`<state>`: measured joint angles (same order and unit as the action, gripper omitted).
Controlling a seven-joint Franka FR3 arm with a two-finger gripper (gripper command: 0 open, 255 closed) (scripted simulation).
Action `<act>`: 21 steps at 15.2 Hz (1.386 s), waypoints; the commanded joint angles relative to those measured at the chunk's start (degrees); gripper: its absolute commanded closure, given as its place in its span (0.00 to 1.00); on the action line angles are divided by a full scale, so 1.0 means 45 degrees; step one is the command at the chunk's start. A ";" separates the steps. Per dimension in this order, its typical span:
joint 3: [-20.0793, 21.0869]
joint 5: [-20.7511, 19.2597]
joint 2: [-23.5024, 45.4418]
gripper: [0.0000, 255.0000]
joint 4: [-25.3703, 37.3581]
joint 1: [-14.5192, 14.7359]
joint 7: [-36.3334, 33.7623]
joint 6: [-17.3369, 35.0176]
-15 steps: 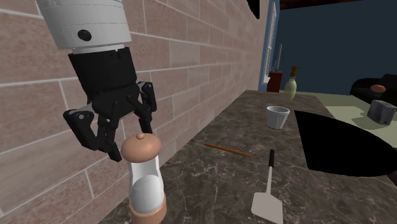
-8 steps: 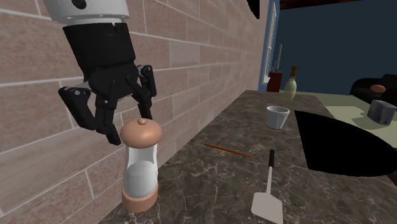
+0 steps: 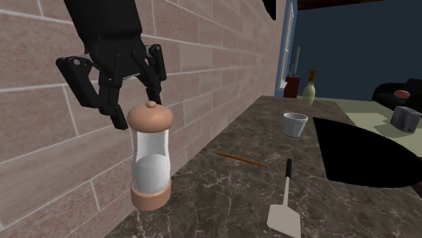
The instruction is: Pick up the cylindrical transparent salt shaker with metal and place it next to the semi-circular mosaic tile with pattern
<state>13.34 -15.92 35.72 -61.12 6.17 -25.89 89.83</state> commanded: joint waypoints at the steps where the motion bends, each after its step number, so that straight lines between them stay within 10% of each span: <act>1: 0.0021 0.0124 -0.1023 1.00 -0.1251 -0.0493 0.0264 0.0657; 21: -0.1512 0.1305 -0.7021 1.00 -0.7993 -0.4375 0.5200 0.2357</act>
<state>7.22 -10.23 4.97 -96.50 -12.63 -4.18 100.39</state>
